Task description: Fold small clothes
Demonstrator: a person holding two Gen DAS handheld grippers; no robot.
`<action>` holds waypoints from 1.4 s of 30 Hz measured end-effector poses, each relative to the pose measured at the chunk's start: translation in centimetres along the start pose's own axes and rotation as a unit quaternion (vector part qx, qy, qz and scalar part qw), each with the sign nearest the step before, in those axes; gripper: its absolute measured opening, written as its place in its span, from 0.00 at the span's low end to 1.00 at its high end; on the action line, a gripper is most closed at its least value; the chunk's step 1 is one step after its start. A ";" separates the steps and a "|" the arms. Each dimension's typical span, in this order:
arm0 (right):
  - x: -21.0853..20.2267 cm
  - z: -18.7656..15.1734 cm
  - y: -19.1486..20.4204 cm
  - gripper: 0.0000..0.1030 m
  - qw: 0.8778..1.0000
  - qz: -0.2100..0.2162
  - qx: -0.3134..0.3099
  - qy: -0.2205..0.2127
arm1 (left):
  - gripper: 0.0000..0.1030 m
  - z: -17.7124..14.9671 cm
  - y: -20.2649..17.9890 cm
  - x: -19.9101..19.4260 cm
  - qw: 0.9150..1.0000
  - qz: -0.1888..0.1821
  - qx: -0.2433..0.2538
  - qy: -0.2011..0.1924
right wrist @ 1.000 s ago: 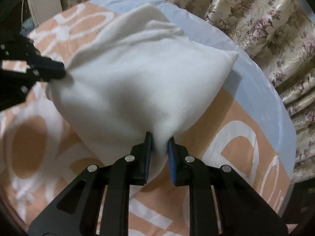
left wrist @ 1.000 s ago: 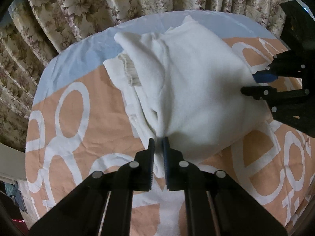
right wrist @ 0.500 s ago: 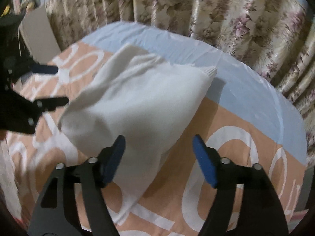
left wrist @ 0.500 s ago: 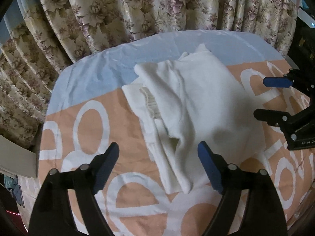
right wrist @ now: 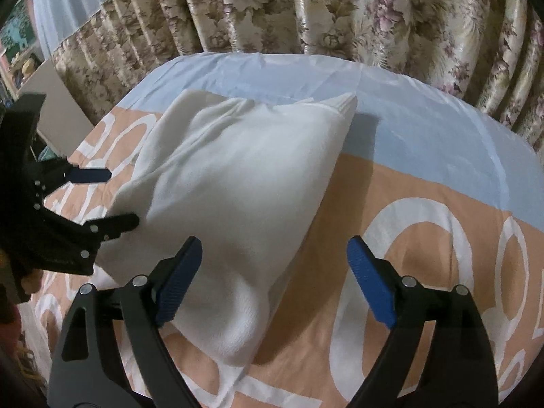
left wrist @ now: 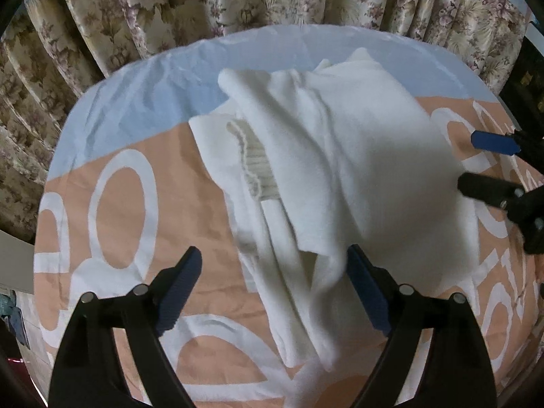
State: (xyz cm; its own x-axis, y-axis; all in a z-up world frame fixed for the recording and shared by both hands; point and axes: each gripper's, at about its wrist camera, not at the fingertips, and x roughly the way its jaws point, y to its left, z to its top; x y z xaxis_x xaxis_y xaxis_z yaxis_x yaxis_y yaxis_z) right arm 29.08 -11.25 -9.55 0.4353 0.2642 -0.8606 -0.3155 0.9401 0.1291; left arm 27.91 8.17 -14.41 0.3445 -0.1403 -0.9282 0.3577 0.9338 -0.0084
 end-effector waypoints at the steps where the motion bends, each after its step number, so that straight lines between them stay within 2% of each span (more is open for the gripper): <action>1: 0.1 0.0 -0.1 0.87 1.000 0.001 0.002 0.000 | 0.89 0.0 0.1 0.5 1.000 -0.001 0.003 0.006; 3: 0.6 0.1 -0.1 0.88 1.000 0.003 0.003 0.004 | 0.91 -0.4 -0.2 1.6 1.000 0.005 0.019 0.016; 7: 1.7 0.3 -0.1 0.88 1.000 -0.004 -0.011 0.018 | 0.98 -0.6 -0.6 2.4 0.999 0.011 0.041 0.012; 13: 3.9 0.7 -0.1 0.88 0.999 0.026 -0.010 0.045 | 0.99 -0.4 0.4 3.5 0.998 -0.038 0.011 0.039; 15: 4.6 0.6 0.0 0.88 0.998 0.035 -0.009 0.055 | 0.98 -0.4 0.4 3.6 0.998 -0.054 0.015 0.041; 16: 5.1 0.5 0.0 0.88 0.997 0.044 -0.007 0.066 | 0.95 -0.5 0.2 3.6 0.997 -0.056 0.023 0.037; 17: 5.4 0.5 0.2 0.88 0.996 0.048 -0.008 0.072 | 0.84 -0.5 0.1 3.4 0.997 -0.066 0.032 0.032; 20: 5.5 0.3 1.1 0.81 0.996 0.043 -0.031 0.074 | 0.59 -0.6 -0.3 2.7 0.994 -0.095 0.042 0.031; 21: 5.3 0.3 1.3 0.76 0.996 0.041 -0.037 0.069 | 0.57 -0.5 -0.4 2.7 0.994 -0.100 0.044 0.032; 23: 5.1 0.5 1.4 0.73 0.996 0.041 -0.040 0.069 | 0.47 -0.4 -0.1 2.6 0.992 -0.115 0.041 0.037; 26: 5.0 0.7 1.2 0.63 0.995 0.044 -0.044 0.072 | 0.35 -0.1 0.3 2.6 0.990 -0.128 0.041 0.038; 29: 4.5 0.9 1.8 0.51 0.995 0.038 -0.064 0.066 | 0.26 0.0 -0.1 1.9 0.991 -0.117 0.050 0.027; 32: 3.8 1.2 2.4 0.39 0.995 0.029 -0.083 0.049 | 0.23 -0.1 -0.8 1.2 0.993 -0.103 0.049 0.012; 36: 2.9 1.4 3.4 0.30 0.994 0.015 -0.103 0.019 | 0.22 0.1 -1.8 -0.2 0.996 -0.076 0.054 -0.009; 42: -1.1 1.7 3.5 0.28 0.992 0.002 -0.112 -0.056 | 0.22 1.4 -3.3 -4.0 0.996 -0.049 0.049 -0.048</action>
State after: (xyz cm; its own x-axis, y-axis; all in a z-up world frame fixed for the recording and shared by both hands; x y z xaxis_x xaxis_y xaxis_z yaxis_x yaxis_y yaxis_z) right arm 28.92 -7.88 -7.36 0.5209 0.3025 -0.7983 -0.4916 0.8708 0.0092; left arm 26.62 5.21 -10.18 0.3827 -0.2644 -0.8852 0.4746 0.8784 -0.0571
